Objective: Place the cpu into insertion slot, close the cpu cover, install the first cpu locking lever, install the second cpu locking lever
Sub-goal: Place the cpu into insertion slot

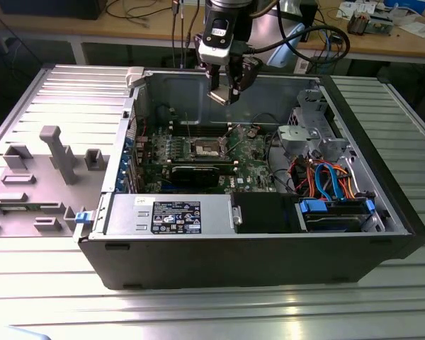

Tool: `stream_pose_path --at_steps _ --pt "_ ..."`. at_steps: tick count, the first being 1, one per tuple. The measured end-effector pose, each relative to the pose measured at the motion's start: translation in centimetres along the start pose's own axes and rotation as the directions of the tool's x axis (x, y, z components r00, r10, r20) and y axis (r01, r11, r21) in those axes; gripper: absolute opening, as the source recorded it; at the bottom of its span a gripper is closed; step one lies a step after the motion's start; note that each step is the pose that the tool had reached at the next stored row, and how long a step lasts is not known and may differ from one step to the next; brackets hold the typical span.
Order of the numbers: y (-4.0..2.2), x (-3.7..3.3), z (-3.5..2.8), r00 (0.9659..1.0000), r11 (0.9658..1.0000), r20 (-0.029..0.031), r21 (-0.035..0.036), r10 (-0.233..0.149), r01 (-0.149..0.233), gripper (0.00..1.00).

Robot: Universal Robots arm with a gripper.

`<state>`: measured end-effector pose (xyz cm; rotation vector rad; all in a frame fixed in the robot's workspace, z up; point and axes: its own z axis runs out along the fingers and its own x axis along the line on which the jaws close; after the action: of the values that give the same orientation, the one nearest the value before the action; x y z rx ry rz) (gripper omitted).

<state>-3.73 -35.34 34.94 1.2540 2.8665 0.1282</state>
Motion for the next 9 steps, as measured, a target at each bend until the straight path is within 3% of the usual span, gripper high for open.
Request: stream_pose_path --at_steps 5,7,9 --pt "0.00 0.00 0.03 1.0000 1.0000 -0.0010 0.0009 0.000 0.000 0.54" --pt "-0.01 -0.01 0.15 1.0000 0.9999 -0.0099 0.0106 0.001 -0.001 0.54" --pt "-0.03 0.00 0.38 0.9999 0.9999 -0.0111 0.0123 0.004 -0.004 0.54"
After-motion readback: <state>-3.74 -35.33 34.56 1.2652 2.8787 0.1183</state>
